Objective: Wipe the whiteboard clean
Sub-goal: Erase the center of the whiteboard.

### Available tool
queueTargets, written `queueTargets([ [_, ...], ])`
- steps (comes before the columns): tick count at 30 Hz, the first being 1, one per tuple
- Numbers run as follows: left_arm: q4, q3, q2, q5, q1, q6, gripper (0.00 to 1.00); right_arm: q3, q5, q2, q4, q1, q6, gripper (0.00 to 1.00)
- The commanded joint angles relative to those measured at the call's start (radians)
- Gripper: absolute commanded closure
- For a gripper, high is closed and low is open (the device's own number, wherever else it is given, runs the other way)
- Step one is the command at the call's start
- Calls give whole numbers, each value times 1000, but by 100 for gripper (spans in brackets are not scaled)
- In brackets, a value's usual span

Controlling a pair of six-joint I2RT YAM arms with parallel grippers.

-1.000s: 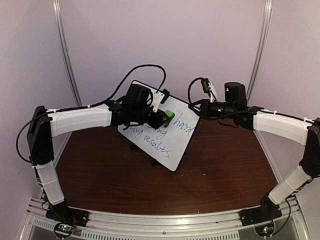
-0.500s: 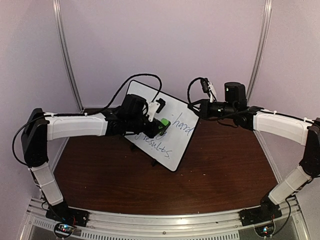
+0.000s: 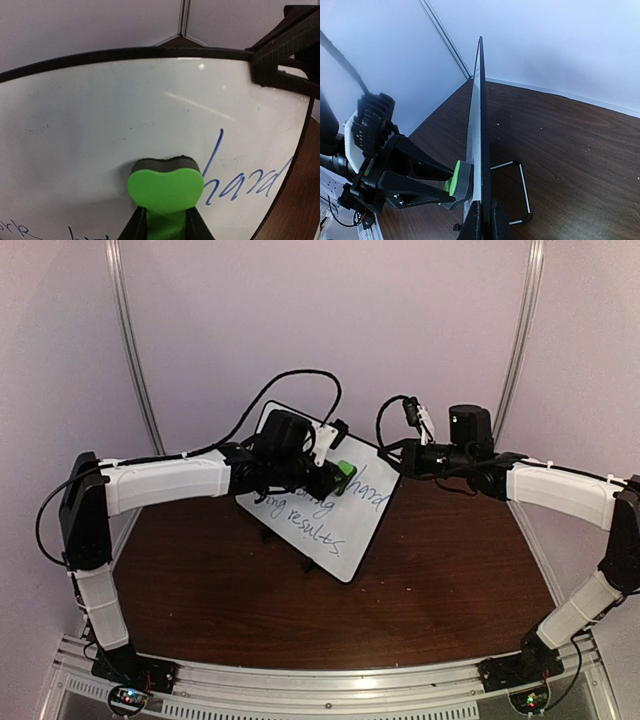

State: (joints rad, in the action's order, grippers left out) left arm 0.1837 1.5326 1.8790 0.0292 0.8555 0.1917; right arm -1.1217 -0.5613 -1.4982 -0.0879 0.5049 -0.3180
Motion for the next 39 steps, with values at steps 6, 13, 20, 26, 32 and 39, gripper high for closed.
queueTargets([
  [6,-79,-16,38,-71,11,-20,83,-4,-213,-21,55,71,111,100],
  [13,-105,-199,-43,-72,37,-18,83,-3,-213,-22,54,72,112,100],
  [20,-112,-187,-36,-63,61,-40,83,-4,-214,-22,53,72,106,100],
  [26,-110,-27,33,-49,69,-58,83,-5,-223,-25,48,73,102,100],
  [32,-85,57,65,-60,83,-75,83,-10,-221,-27,52,73,103,100],
  [39,-80,-96,0,-90,85,-52,83,-10,-223,-30,49,73,105,100],
])
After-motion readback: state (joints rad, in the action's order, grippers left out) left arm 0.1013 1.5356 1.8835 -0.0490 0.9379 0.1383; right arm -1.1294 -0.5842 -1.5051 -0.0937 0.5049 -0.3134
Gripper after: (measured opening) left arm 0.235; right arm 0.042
